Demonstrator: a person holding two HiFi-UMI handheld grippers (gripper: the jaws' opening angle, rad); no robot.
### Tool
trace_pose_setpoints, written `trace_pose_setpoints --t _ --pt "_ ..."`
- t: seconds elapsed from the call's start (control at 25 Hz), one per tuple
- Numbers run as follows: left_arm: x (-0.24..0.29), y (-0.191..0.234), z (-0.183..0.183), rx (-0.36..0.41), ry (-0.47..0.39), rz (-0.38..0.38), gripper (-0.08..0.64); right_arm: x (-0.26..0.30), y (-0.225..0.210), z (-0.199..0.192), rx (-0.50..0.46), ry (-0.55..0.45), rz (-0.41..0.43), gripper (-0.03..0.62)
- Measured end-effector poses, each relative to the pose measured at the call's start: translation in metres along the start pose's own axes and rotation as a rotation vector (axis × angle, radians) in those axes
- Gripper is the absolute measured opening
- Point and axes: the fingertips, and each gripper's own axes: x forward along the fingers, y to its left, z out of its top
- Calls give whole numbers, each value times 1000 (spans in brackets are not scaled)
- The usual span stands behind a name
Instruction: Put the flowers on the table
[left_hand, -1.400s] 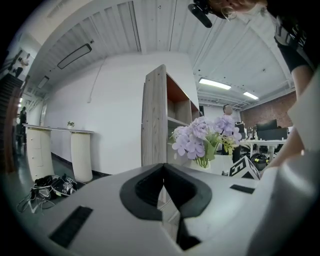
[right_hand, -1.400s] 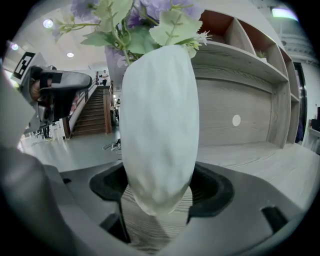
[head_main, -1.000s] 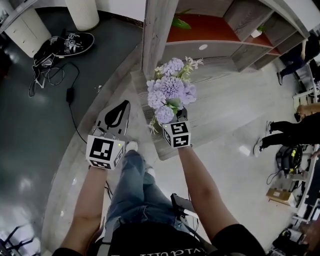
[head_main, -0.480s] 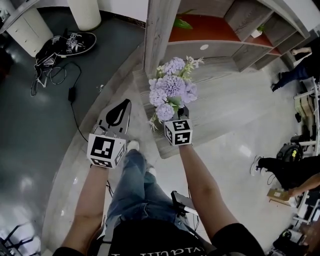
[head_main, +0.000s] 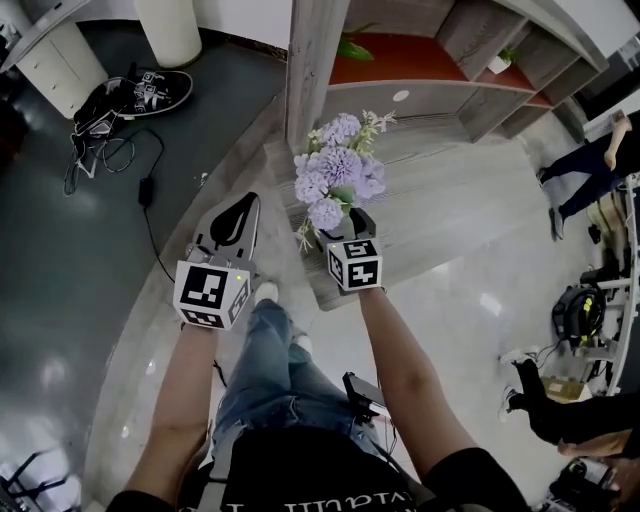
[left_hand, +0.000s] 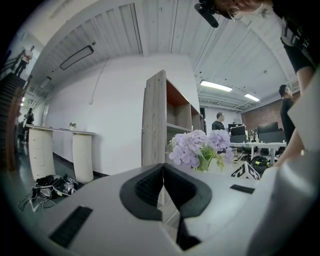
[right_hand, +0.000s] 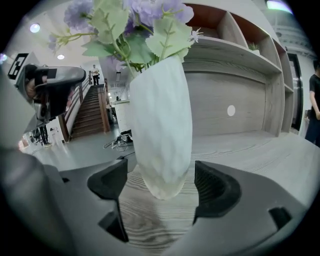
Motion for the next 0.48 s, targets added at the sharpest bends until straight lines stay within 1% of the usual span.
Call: trace_pose_setpoints --t 0.32,0.48 --pt "-16 -9 18 9 -29 28 11 -31 9 0 7 24 43 405" --pt "-26 -15 28 28 -40 43 11 -49 11 7 -23 24 34 403"
